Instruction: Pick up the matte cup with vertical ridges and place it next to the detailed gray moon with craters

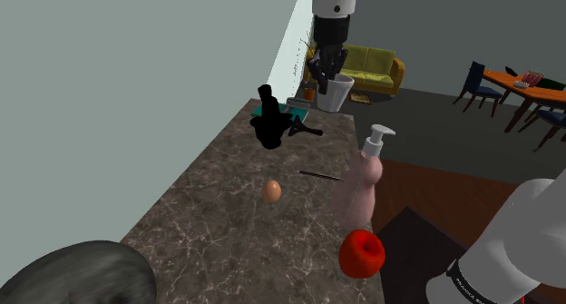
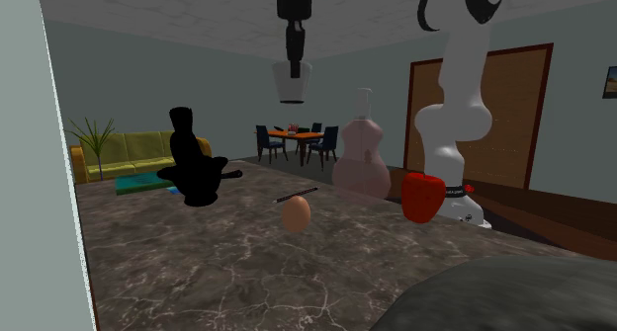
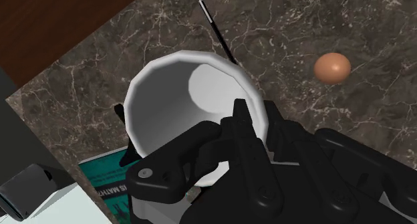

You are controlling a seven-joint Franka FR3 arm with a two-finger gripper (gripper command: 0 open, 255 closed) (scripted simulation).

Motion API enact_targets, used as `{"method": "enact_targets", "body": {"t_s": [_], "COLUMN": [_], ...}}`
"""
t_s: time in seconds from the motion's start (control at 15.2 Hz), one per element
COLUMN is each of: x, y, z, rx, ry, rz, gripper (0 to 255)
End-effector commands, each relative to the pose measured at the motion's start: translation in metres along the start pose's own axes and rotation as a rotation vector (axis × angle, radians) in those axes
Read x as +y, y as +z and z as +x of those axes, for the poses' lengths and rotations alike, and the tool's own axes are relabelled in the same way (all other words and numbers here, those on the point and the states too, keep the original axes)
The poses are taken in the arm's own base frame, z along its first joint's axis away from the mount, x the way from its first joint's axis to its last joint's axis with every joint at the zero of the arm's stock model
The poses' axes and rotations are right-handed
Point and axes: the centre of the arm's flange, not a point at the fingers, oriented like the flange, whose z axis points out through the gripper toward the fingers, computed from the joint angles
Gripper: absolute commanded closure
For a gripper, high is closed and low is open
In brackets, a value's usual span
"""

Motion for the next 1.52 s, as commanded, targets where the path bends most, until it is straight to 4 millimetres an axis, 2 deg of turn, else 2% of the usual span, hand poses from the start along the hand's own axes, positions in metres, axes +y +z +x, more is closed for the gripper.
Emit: {"method": "enact_targets", "body": {"t_s": [0.0, 1.45], "x": [-0.026, -0.291], "y": [-0.005, -0.046], "z": [-0.010, -0.120], "rx": [0.000, 0.000], "ry": [0.001, 0.001], "rz": [0.000, 0.000], "gripper": [255, 255]}}
